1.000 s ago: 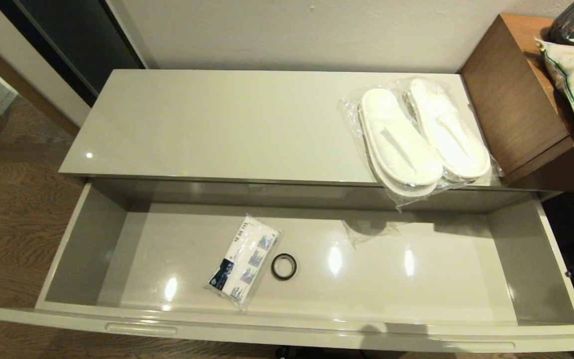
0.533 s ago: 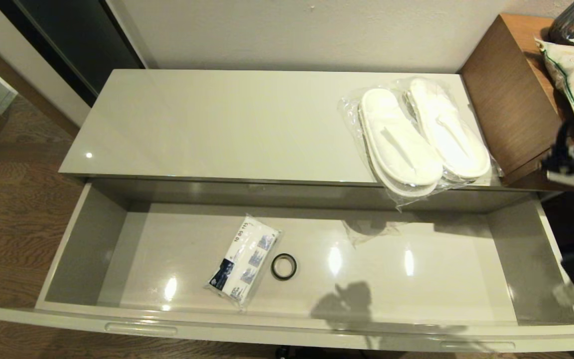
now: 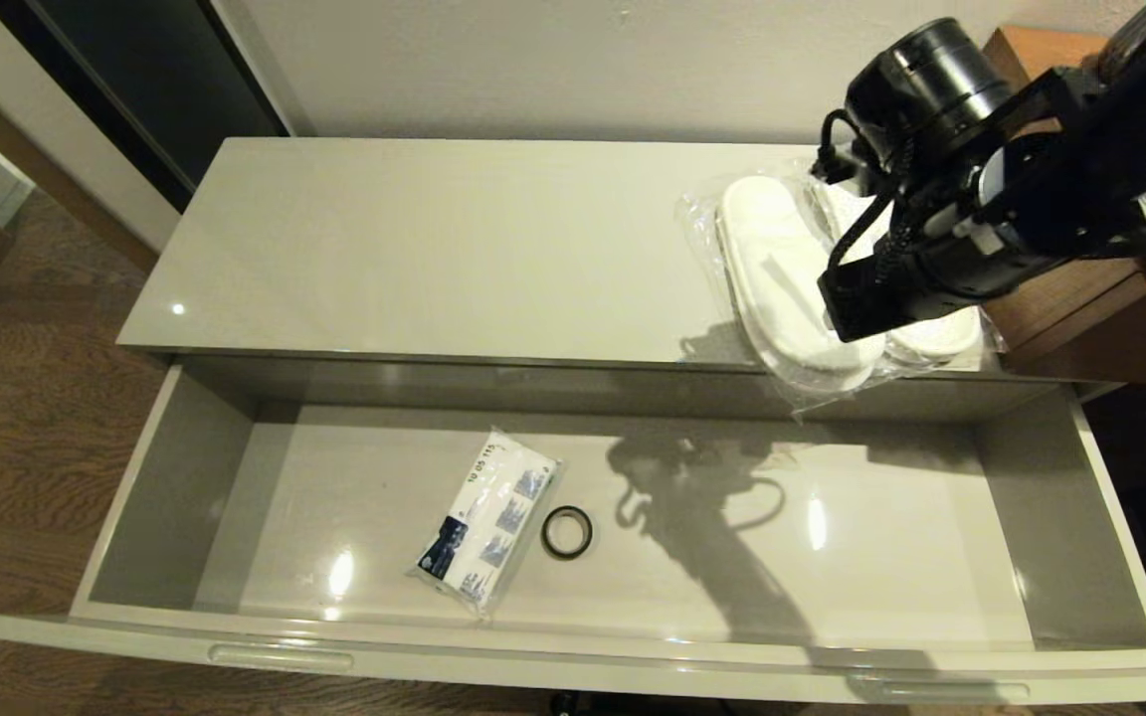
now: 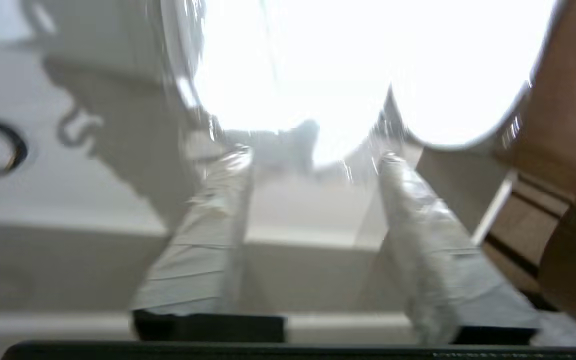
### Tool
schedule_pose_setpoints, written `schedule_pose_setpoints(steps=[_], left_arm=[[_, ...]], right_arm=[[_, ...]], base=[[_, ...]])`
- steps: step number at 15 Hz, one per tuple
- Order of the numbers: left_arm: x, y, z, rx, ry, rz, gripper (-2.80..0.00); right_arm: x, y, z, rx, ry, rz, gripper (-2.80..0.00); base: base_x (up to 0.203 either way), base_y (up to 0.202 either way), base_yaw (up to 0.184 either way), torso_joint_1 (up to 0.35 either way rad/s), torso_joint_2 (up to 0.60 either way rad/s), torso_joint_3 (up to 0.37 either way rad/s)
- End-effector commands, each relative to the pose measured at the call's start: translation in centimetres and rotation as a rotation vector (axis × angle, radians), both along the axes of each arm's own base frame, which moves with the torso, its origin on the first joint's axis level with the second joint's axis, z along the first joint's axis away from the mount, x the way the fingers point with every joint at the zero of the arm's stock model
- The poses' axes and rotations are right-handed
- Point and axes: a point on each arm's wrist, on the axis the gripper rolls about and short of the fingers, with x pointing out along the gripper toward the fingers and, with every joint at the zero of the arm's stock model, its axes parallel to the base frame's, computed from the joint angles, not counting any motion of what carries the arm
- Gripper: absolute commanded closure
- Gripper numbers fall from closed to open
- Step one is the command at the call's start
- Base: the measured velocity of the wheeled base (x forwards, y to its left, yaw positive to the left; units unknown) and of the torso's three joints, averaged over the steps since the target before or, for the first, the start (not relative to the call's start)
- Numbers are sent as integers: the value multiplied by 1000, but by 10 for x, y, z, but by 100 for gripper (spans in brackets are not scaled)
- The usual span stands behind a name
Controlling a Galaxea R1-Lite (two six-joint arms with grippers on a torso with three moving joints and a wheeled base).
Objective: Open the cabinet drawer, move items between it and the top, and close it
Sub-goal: Pick up the disposable slippers on the table
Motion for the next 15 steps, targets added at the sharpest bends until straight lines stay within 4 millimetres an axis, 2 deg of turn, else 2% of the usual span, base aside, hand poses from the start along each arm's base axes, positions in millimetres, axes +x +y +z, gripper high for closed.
schedule_pose_setpoints(steps=[1, 4, 8, 12, 15], left_arm=[[0, 0, 0, 0, 1, 0, 0], [0, 0, 0, 0, 1, 0, 0], [0, 0, 0, 0, 1, 0, 0], [0, 0, 0, 0, 1, 0, 0], [0, 0, 0, 0, 1, 0, 0]], right_arm=[[20, 6, -19, -29, 22, -5, -280], [29, 10, -20, -37, -18, 15, -280], [61, 18, -36, -52, -90, 25, -280], [88, 5, -58, -92, -65, -10, -280], [102, -3, -63, -110, -86, -11, -280]], base=[[0, 0, 0, 0, 0, 0], [0, 0, 0, 0, 0, 0], [0, 0, 0, 0, 0, 0], [0, 0, 0, 0, 0, 0], [0, 0, 0, 0, 0, 0]])
